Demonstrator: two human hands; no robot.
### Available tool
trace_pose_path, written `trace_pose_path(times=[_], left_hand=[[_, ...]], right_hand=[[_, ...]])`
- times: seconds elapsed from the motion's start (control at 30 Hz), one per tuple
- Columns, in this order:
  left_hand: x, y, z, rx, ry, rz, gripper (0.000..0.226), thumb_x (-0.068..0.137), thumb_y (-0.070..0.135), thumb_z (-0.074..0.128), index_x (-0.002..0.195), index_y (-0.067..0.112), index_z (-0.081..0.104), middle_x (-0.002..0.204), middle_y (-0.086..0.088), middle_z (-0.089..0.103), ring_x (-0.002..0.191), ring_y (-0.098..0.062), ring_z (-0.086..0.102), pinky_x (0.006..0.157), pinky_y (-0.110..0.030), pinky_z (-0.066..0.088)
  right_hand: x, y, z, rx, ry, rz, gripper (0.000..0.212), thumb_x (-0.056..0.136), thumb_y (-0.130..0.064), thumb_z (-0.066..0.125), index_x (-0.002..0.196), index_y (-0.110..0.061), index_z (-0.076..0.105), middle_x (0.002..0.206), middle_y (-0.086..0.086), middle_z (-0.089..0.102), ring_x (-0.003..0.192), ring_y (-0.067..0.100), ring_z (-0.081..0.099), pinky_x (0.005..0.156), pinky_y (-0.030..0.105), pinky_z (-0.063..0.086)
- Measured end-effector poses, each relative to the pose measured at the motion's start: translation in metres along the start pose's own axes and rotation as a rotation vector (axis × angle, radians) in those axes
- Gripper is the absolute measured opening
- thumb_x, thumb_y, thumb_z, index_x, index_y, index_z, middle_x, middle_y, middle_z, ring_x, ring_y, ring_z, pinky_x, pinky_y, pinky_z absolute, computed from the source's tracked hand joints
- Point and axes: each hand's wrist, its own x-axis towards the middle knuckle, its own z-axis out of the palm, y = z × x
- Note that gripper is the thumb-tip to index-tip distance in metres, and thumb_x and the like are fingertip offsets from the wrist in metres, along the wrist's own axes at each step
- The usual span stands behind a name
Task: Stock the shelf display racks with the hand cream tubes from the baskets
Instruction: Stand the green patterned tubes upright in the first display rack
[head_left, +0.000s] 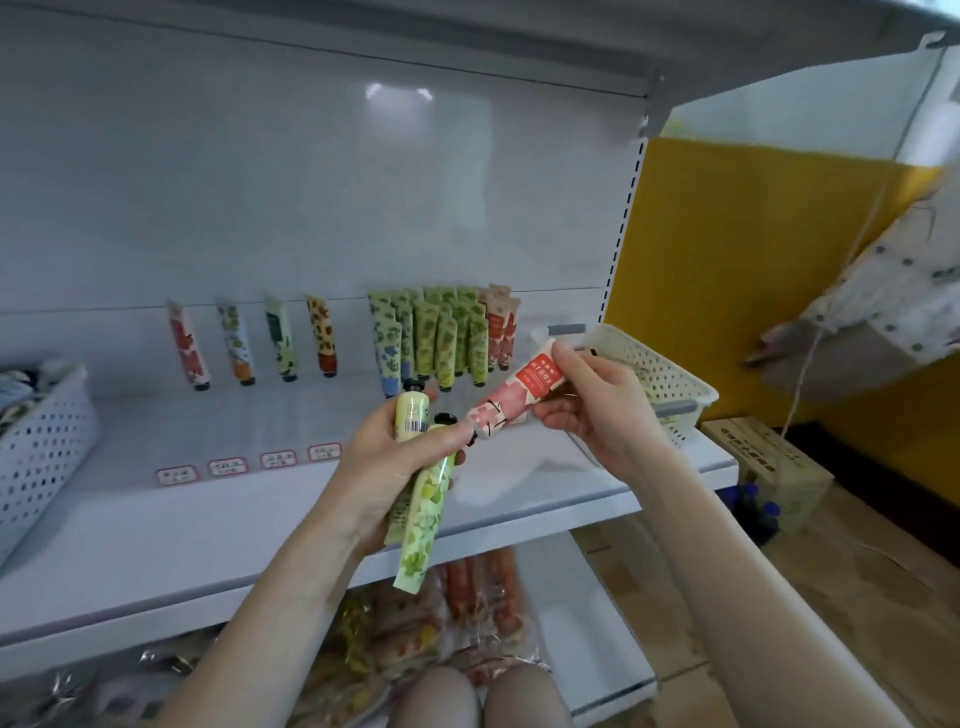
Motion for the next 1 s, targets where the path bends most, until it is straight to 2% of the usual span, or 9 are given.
trace_pose_path(times=[0.13,0.3,0.47,0.6,0.7,0.77,0.83,0.93,1.0], left_hand=[[0.002,-0.009,-0.006,-0.002,0.041,-0.003,0.046,0.074,0.005,0.071,0.116,0.018,0.055,0.078,-0.009,0.064,0.054,-0.008,0.063,0.045,-0.021,0.048],[0.013,-0.022,-0.005,0.003,0.054,-0.008,0.04,0.074,0.005,0.072,0.109,0.019,0.057,0.082,-0.01,0.064,0.058,-0.011,0.061,0.047,-0.022,0.049],[0.032,-0.032,-0.006,-0.134,0.086,-0.105,0.038,0.071,0.008,0.074,0.104,0.012,0.057,0.074,-0.008,0.066,0.06,-0.015,0.064,0.05,-0.027,0.052],[0.048,-0.038,-0.01,-0.226,0.123,-0.151,0.034,0.074,0.007,0.071,0.105,0.005,0.057,0.072,-0.01,0.065,0.059,-0.017,0.064,0.051,-0.028,0.055],[0.056,-0.042,-0.011,-0.28,0.155,-0.149,0.037,0.074,0.002,0.069,0.109,0.005,0.055,0.073,-0.012,0.067,0.062,-0.019,0.067,0.051,-0.029,0.055],[0.061,-0.044,-0.011,-0.295,0.171,-0.14,0.037,0.077,0.0,0.068,0.111,0.006,0.055,0.08,-0.012,0.068,0.067,-0.018,0.068,0.048,-0.027,0.053],[0.066,-0.045,-0.01,-0.31,0.173,-0.135,0.036,0.079,0.0,0.066,0.113,0.007,0.055,0.08,-0.009,0.07,0.068,-0.017,0.069,0.047,-0.025,0.052],[0.072,-0.046,-0.009,-0.312,0.165,-0.139,0.032,0.081,0.002,0.065,0.112,0.007,0.056,0.075,-0.004,0.072,0.064,-0.014,0.07,0.047,-0.026,0.053],[0.076,-0.047,-0.009,-0.292,0.157,-0.135,0.031,0.082,0.004,0.064,0.112,0.006,0.056,0.074,-0.002,0.072,0.059,-0.012,0.069,0.045,-0.025,0.052]], right_hand=[[0.0,0.01,0.006,0.006,0.002,0.052,0.024,0.092,-0.027,0.054,0.082,-0.007,0.062,0.064,0.005,0.067,0.051,0.009,0.062,0.05,0.016,0.053],[0.005,0.033,0.011,0.084,-0.058,0.146,0.009,0.089,-0.017,0.058,0.083,-0.011,0.062,0.067,-0.003,0.068,0.06,0.005,0.063,0.058,0.016,0.053],[0.026,0.039,0.004,0.152,0.007,0.179,0.009,0.09,-0.011,0.056,0.087,-0.005,0.062,0.076,0.006,0.069,0.07,0.013,0.064,0.067,0.02,0.056],[0.063,0.028,-0.008,-0.058,0.169,0.075,0.009,0.091,-0.01,0.055,0.086,-0.005,0.059,0.088,0.013,0.067,0.079,0.018,0.063,0.075,0.026,0.055],[0.096,0.027,-0.014,-0.389,0.28,-0.05,0.017,0.089,-0.014,0.059,0.086,0.003,0.063,0.093,0.024,0.068,0.078,0.028,0.062,0.085,0.051,0.051],[0.116,0.029,-0.014,-0.569,0.308,-0.114,0.022,0.087,-0.016,0.063,0.088,0.006,0.064,0.09,0.022,0.069,0.08,0.035,0.064,0.081,0.053,0.052],[0.133,0.033,-0.013,-0.684,0.299,-0.165,0.023,0.087,-0.016,0.064,0.091,0.006,0.064,0.088,0.017,0.069,0.078,0.032,0.065,0.071,0.043,0.055],[0.154,0.042,-0.008,-0.803,0.27,-0.196,0.022,0.088,-0.018,0.063,0.092,0.003,0.063,0.081,0.009,0.064,0.066,0.02,0.056,0.049,0.022,0.039],[0.167,0.049,-0.004,-0.847,0.252,-0.177,0.019,0.089,-0.019,0.061,0.091,0.0,0.062,0.081,0.009,0.062,0.069,0.022,0.054,0.048,0.024,0.037]])
